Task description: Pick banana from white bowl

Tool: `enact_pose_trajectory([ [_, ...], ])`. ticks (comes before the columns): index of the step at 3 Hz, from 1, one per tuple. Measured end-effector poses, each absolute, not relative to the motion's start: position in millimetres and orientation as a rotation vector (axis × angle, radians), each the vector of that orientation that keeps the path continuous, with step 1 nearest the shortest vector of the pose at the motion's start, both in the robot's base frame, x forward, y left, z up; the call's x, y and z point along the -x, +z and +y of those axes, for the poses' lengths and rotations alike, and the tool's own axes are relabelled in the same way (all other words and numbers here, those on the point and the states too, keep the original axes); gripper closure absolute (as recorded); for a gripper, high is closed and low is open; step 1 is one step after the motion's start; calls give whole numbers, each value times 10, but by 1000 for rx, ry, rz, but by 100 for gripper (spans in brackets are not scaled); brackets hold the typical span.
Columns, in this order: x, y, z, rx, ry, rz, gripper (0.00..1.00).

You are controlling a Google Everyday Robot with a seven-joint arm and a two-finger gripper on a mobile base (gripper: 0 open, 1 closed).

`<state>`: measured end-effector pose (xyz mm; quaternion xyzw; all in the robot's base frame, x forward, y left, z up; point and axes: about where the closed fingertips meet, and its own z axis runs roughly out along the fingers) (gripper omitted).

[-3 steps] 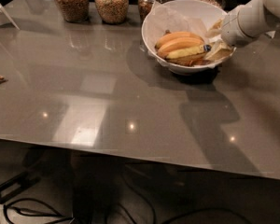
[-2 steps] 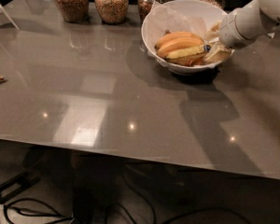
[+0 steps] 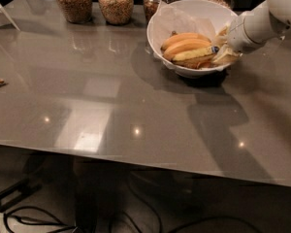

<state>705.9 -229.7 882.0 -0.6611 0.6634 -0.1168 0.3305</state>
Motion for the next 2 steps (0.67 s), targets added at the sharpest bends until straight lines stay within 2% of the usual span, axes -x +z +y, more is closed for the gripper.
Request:
enact_pose_trajectory([
  [1,-7042,8935,-2288,1717,-308,1727,100],
  [2,-7025,9182,-2297,1676,-308,1708,100],
])
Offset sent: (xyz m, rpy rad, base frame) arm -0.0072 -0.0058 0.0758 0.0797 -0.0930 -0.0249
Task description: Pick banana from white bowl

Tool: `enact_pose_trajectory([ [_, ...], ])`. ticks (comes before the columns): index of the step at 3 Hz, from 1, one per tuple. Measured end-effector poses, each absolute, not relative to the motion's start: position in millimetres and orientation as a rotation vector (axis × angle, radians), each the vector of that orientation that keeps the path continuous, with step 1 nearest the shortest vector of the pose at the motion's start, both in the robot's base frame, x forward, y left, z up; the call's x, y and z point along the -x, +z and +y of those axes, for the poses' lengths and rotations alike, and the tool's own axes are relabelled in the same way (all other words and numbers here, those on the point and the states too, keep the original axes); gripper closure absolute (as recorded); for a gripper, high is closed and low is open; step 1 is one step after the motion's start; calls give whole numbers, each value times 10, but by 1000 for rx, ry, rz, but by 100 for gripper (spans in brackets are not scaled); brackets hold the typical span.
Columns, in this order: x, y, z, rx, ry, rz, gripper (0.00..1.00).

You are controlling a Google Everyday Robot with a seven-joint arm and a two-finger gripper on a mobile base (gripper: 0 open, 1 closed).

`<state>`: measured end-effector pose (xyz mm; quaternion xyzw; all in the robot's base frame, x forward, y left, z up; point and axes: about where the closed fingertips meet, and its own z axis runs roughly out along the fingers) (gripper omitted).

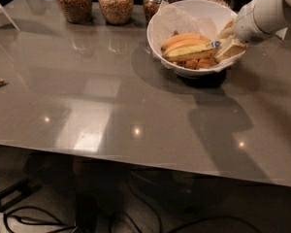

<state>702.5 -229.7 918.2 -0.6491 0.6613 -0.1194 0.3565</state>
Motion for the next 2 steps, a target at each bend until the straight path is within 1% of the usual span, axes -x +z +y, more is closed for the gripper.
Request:
enact_pose_trajectory([
  [1,-6944,9544,-2315,1626,-295,1661,100],
  [2,-6754,9883,-2305,1592,-208,1610,100],
])
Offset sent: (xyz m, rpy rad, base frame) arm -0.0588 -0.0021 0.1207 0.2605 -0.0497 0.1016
